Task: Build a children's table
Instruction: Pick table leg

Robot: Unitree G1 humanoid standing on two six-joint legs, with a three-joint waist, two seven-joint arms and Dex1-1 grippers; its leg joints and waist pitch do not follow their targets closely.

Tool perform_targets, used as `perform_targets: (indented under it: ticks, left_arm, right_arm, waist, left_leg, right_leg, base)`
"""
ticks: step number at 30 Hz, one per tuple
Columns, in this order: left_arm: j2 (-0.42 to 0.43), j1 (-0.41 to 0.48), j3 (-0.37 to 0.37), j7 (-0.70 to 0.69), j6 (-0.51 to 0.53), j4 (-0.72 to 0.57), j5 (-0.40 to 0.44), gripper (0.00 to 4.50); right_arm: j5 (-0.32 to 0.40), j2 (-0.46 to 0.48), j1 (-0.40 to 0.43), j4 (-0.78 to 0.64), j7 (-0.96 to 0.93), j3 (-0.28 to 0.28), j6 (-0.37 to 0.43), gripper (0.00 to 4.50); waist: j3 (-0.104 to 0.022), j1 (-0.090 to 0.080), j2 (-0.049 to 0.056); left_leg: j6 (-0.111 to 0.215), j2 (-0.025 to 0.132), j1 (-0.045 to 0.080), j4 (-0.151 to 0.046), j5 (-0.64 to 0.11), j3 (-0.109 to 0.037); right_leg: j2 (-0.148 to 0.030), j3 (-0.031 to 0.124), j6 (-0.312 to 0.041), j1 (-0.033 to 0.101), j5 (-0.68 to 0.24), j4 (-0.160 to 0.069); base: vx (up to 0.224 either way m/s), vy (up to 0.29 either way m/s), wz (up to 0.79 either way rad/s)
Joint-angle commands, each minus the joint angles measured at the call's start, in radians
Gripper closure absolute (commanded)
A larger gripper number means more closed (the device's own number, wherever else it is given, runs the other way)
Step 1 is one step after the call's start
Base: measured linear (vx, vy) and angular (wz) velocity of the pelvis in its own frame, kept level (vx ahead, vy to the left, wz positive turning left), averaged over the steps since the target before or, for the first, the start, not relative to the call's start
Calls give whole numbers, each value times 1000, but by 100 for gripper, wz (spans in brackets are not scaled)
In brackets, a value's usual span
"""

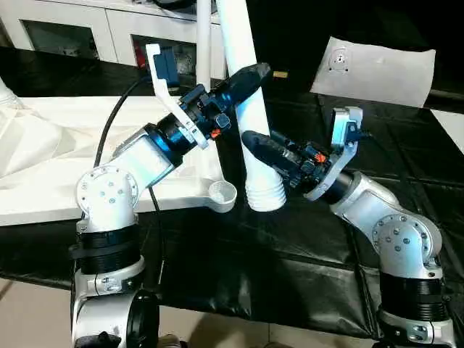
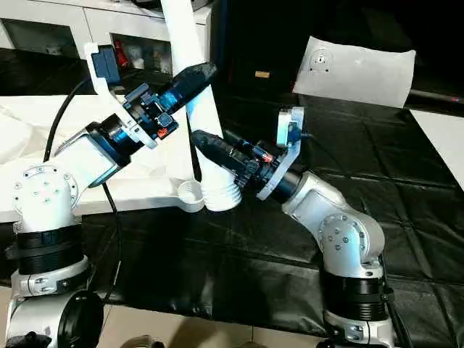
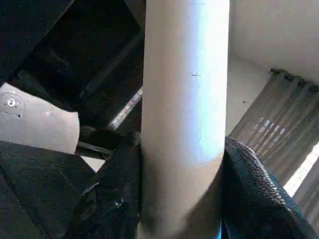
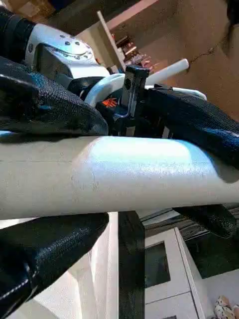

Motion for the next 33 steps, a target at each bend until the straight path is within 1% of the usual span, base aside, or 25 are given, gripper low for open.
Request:
perform_targets:
  ticks: [1, 2, 4, 5, 6, 7, 9, 10, 11, 12, 14, 15, 16, 18, 20, 21, 22, 23, 27, 29, 31, 33]
  left_arm:
    - [5, -2, -19, -2, -2, 4, 1, 266]
    - [5, -2, -19, -2, -2, 4, 1, 266]
    - [11, -2, -22, -5, -5, 5, 8, 266]
    - [23, -3, -30, -12, -11, 8, 25, 266]
    - [52, -5, -51, -28, -23, 17, 63, 266]
    - [85, -9, -74, -43, -33, 33, 103, 266]
    - [101, -12, -84, -48, -33, 43, 120, 266]
    - [123, -15, -105, -63, -43, 51, 148, 266]
    - [141, -19, -122, -76, -52, 58, 170, 266]
    - [148, -20, -129, -81, -56, 60, 177, 266]
    - [180, -31, -159, -108, -74, 75, 209, 266]
    - [186, -34, -164, -114, -78, 78, 215, 266]
    - [194, -40, -172, -123, -82, 82, 223, 266]
    - [213, -55, -193, -154, -101, 97, 243, 266]
    - [219, -60, -202, -169, -112, 103, 255, 266]
    - [224, -63, -210, -181, -120, 105, 266, 266]
    - [225, -64, -212, -184, -123, 106, 268, 266]
    - [227, -66, -220, -202, -135, 106, 272, 266]
    - [224, -62, -228, -240, -148, 95, 262, 266]
    - [218, -59, -224, -264, -147, 85, 241, 266]
    - [216, -55, -223, -286, -144, 77, 228, 266]
    - [214, -49, -220, -314, -137, 64, 203, 266]
  right_arm:
    - [-26, -15, -14, 25, -36, -17, -14, 210]
    - [-26, -15, -14, 25, -36, -17, -14, 193]
    - [-30, -16, -17, 30, -39, -16, -18, 190]
    - [-48, -21, -20, 33, -41, -11, -33, 177]
    - [-75, -34, -26, 40, -41, 0, -53, 163]
    - [-105, -53, -35, 49, -36, 14, -75, 152]
    - [-118, -63, -39, 53, -32, 21, -83, 146]
    - [-127, -79, -46, 55, -28, 28, -77, 137]
    - [-137, -96, -53, 59, -24, 38, -69, 121]
    - [-141, -102, -56, 61, -23, 41, -66, 121]
    - [-163, -141, -74, 73, -12, 67, -46, 92]
    - [-169, -151, -78, 76, -7, 74, -41, 92]
    - [-177, -164, -85, 81, -1, 85, -31, 92]
    - [-197, -201, -105, 99, 17, 121, -2, 61]
    - [-201, -211, -112, 107, 23, 135, 12, 47]
    - [-200, -218, -116, 111, 26, 146, 32, 36]
    - [-200, -219, -118, 112, 29, 150, 37, 36]
    - [-198, -223, -121, 112, 40, 165, 51, 29]
    - [-210, -225, -122, 121, 57, 196, 47, 25]
    - [-219, -221, -125, 133, 67, 208, 32, 25]
    - [-222, -215, -127, 141, 75, 212, 16, 25]
    - [-210, -205, -126, 145, 105, 211, -12, 25]
  waist:
    - [-62, -1, 7]
    - [-62, 0, 8]
    - [-63, -1, 7]
    - [-63, -1, 7]
    - [-63, -1, 7]
    - [-63, -1, 7]
    - [-63, -1, 9]
    - [-62, -2, 8]
    - [-64, -1, 9]
    - [-64, -2, 8]
    - [-66, -1, 9]
    - [-66, -1, 10]
    - [-67, -1, 8]
    - [-66, -1, 6]
    - [-66, 0, 5]
    - [-67, 1, 6]
    - [-67, 1, 6]
    - [-68, 0, 3]
    - [-68, 2, 3]
    - [-68, 2, 4]
    - [-67, 3, 3]
    - [-68, 4, 5]
  left_leg:
    - [-5, 55, 12, -78, -54, -12]
    - [-7, 56, 13, -78, -54, -12]
    - [-9, 57, 13, -79, -47, -13]
    - [-10, 56, 13, -79, -44, -13]
    - [-10, 56, 13, -79, -44, -13]
    - [-11, 56, 14, -79, -49, -13]
    - [-16, 56, 15, -80, -51, -13]
    - [-20, 56, 15, -79, -52, -12]
    - [-20, 55, 16, -79, -44, -13]
    - [-17, 56, 16, -79, -39, -13]
    - [-13, 56, 17, -77, -23, -13]
    - [-11, 55, 17, -76, -16, -12]
    - [-7, 54, 16, -75, -10, -11]
    - [0, 53, 15, -74, -18, -10]
    - [-1, 55, 14, -74, -21, -10]
    - [3, 57, 15, -74, -9, -11]
    - [3, 57, 15, -74, -9, -11]
    - [8, 57, 16, -72, -3, -9]
    - [11, 58, 15, -71, -7, -8]
    - [7, 58, 16, -71, -9, -9]
    - [7, 58, 15, -71, -18, -8]
    - [9, 59, 15, -71, -16, -8]
  right_leg:
    - [-81, 51, -192, 51, -60, -76]
    - [-81, 51, -190, 51, -62, -76]
    - [-80, 50, -190, 50, -50, -74]
    - [-80, 50, -186, 50, -48, -73]
    - [-80, 50, -186, 51, -46, -74]
    - [-79, 50, -177, 50, -58, -76]
    - [-79, 50, -162, 49, -72, -75]
    - [-80, 51, -162, 49, -72, -74]
    - [-79, 51, -167, 50, -56, -72]
    - [-78, 50, -169, 50, -49, -72]
    - [-78, 50, -174, 51, -18, -68]
    - [-77, 49, -183, 51, 1, -66]
    - [-79, 50, -192, 54, 14, -65]
    - [-79, 50, -203, 54, 2, -66]
    - [-82, 51, -208, 55, 0, -66]
    - [-82, 50, -216, 55, 17, -62]
    - [-82, 50, -216, 55, 17, -62]
    - [-81, 50, -225, 55, 35, -61]
    - [-84, 51, -233, 55, 30, -60]
    - [-84, 50, -241, 54, 24, -59]
    - [-85, 51, -241, 55, 18, -60]
    - [-86, 51, -243, 55, 27, -58]
  base:
    - [0, 0, 0]
    - [0, 0, 0]
    - [0, 0, 0]
    - [0, 0, 0]
    - [0, 0, 0]
    - [0, 0, 0]
    - [0, 0, 0]
    - [0, 0, 0]
    - [0, 0, 0]
    - [0, 0, 0]
    - [0, 0, 0]
    - [0, 0, 0]
    - [0, 0, 0]
    - [0, 0, 0]
    - [0, 0, 0]
    - [0, 0, 0]
    - [0, 0, 0]
    - [0, 0, 0]
    - [0, 0, 0]
    - [0, 0, 0]
    - [0, 0, 0]
    - [0, 0, 0]
